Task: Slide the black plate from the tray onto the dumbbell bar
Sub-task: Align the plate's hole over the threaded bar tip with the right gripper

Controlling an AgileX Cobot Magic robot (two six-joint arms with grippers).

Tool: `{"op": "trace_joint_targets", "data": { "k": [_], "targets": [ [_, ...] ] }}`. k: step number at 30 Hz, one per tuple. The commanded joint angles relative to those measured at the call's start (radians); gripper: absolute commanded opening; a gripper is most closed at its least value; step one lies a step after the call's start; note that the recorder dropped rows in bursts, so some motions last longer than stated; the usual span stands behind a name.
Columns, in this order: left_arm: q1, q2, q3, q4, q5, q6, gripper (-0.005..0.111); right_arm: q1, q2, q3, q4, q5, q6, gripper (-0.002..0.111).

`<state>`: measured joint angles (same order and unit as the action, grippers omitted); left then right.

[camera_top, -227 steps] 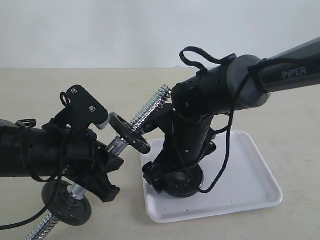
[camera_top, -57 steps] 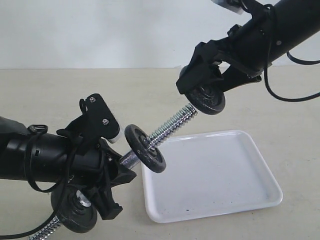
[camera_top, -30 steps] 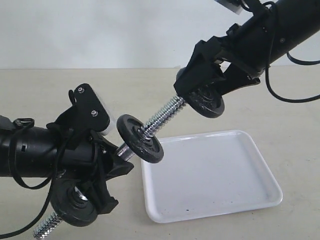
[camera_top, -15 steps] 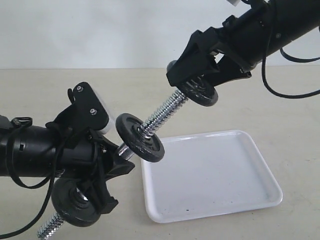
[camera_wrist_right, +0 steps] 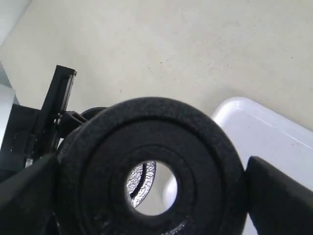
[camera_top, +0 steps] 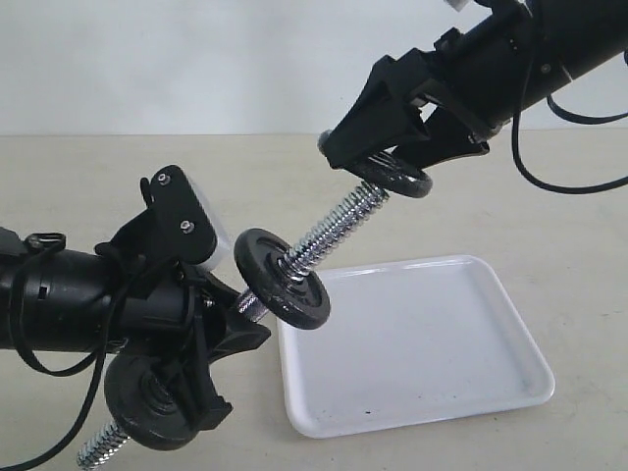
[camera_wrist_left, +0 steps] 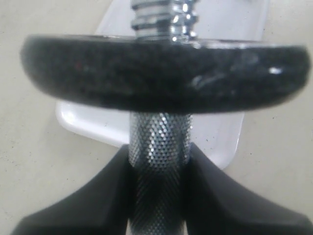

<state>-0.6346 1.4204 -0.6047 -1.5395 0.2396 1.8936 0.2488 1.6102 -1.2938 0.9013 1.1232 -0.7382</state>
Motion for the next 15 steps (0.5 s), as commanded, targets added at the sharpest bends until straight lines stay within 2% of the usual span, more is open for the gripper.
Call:
{"op": "trace_joint_targets", "data": {
  "k": [1,15],
  "targets": [
    [-0.003,-0.058,-0.047,-0.042,0.046,0.008,0.004,0.0,-0.013,-0.014,0.054,0.046,-0.001,0.0],
    [-0.003,-0.058,-0.047,-0.078,-0.039,-0.012,0.004,0.0,-0.013,-0.014,0.033,0.076,0.008,0.0]
  ]
}}
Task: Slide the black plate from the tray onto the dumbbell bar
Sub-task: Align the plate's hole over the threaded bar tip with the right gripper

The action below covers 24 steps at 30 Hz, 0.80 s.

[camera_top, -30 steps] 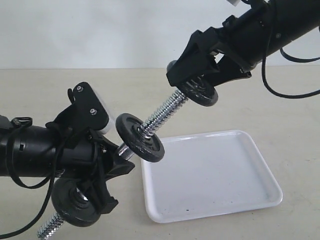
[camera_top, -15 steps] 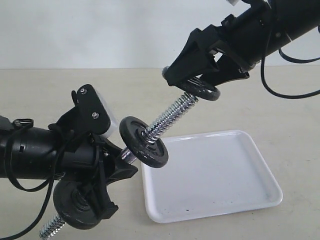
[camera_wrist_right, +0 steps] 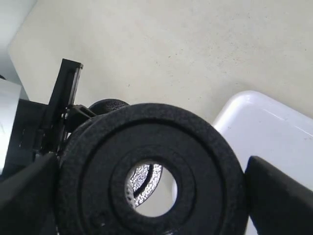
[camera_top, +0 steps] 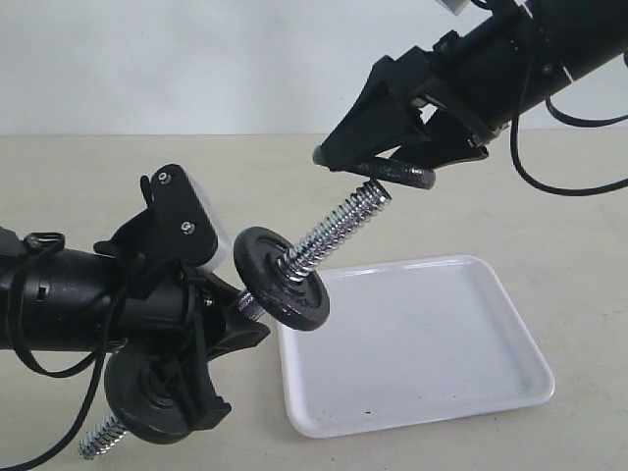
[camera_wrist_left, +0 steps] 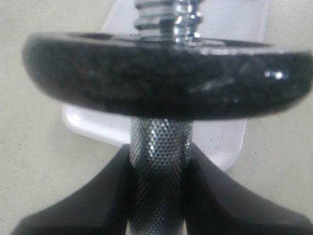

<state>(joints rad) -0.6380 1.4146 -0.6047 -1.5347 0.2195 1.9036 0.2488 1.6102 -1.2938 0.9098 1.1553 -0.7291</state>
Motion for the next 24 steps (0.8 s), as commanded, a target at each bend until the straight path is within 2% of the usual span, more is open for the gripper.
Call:
{"op": "trace_joint_targets", "data": {
  "k": [1,24],
  "targets": [
    [0.0,-0.052,-0.047,-0.083,-0.019,-0.022,0.004,0.0,-0.013,-0.014,0.02,0.041,-0.003,0.0],
    [0.0,-0.052,-0.047,-0.092,-0.072,-0.051,0.004,0.0,-0.042,-0.089,0.02,0.066,0.021,0.0]
  ]
}}
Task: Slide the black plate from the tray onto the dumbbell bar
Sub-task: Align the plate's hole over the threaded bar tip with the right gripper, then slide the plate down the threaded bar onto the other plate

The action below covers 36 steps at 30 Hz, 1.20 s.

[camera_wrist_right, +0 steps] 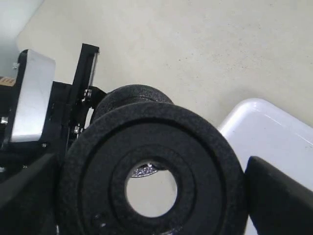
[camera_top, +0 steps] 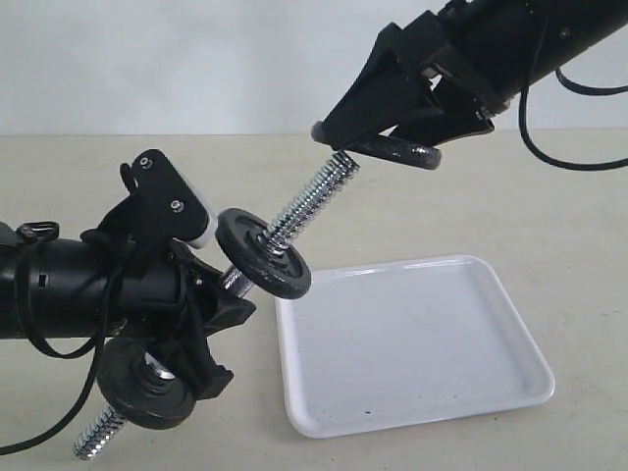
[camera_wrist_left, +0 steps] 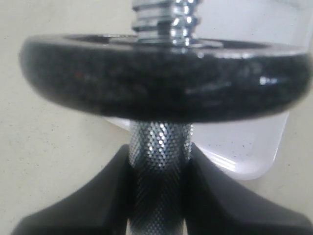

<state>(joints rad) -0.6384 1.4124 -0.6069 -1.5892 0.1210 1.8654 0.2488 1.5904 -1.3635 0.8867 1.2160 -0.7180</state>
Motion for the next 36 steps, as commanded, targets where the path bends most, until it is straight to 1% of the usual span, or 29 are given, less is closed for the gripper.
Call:
{"op": "trace_joint_targets", "data": {
  "k": [1,11,21,26,29,36],
  "targets": [
    [0.0,-0.05,-0.045,-0.037,0.026,-0.013,0.004,0.0,-0.023,-0.02,0.043,0.005,0.01,0.0],
    [0.0,-0.05,-0.047,-0.037,0.053,-0.011,0.004,0.0,-0.023,-0.02,0.051,-0.033,0.008,0.0],
    [0.0,-0.05,-0.095,-0.045,0.088,-0.011,0.004,0.0,-0.023,-0.02,0.051,-0.047,0.006,0.0],
    [-0.001,-0.05,-0.095,-0.045,0.096,-0.014,0.004,0.0,-0.023,-0.02,0.114,-0.065,-0.019,0.0],
    [-0.001,-0.05,-0.095,-0.045,0.118,-0.014,0.004,0.0,-0.023,-0.02,0.122,-0.072,-0.021,0.0],
    [-0.001,-0.05,-0.095,-0.045,0.108,-0.015,0.004,0.003,-0.023,-0.02,0.126,-0.06,-0.021,0.0]
  ]
}}
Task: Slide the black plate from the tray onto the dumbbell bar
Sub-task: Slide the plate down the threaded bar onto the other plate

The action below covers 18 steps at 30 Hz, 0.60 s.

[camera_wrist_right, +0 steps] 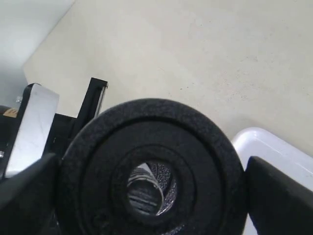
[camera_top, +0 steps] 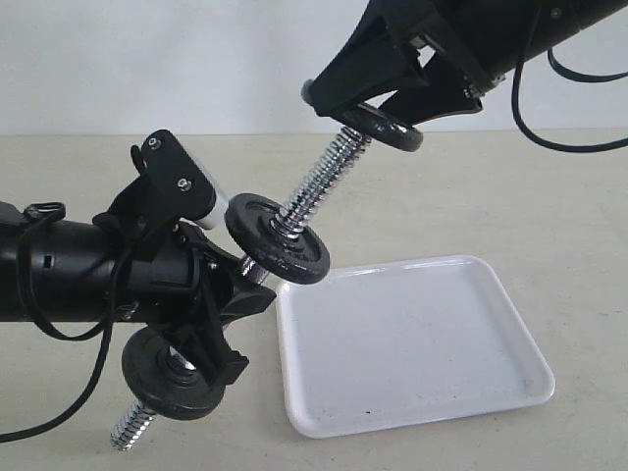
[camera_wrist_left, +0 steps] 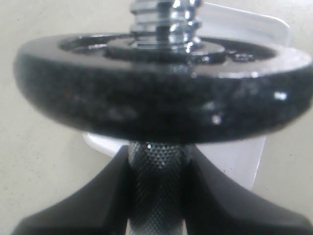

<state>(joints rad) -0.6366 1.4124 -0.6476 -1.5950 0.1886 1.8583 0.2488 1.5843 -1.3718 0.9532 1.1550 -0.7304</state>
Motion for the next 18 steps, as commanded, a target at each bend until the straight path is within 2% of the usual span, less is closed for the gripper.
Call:
{"op": "trace_joint_targets", "data": {
  "k": [1,10,18],
  "targets": [
    [-0.003,-0.05,-0.055,-0.041,0.04,-0.008,0.004,0.003,-0.016,-0.011,0.06,0.004,-0.009,0.0],
    [-0.003,-0.05,-0.055,-0.072,0.026,-0.008,0.004,0.003,-0.016,-0.011,0.06,0.063,0.014,0.0],
    [-0.003,-0.05,-0.055,-0.095,0.026,-0.003,0.004,0.101,0.024,-0.011,0.06,0.037,0.016,0.0]
  ]
}}
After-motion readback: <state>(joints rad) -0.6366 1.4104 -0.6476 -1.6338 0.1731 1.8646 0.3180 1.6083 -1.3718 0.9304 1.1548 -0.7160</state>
